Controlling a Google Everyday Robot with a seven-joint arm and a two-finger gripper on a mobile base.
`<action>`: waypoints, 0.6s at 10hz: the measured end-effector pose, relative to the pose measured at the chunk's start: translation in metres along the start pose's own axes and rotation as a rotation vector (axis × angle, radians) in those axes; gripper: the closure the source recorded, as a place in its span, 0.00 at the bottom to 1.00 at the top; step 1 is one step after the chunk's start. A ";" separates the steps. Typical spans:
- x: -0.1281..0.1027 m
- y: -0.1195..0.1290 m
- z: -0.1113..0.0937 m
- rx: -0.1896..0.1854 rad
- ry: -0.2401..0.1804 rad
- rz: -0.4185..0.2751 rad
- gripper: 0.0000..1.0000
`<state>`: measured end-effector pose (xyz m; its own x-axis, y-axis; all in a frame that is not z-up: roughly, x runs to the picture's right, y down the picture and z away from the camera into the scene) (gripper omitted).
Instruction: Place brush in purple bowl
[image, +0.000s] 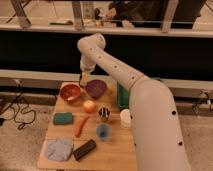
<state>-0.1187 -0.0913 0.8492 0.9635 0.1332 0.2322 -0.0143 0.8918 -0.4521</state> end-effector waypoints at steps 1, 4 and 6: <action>-0.002 -0.003 -0.006 0.013 -0.012 -0.001 1.00; -0.010 -0.018 -0.036 0.063 -0.060 -0.002 1.00; -0.010 -0.019 -0.037 0.074 -0.072 -0.003 1.00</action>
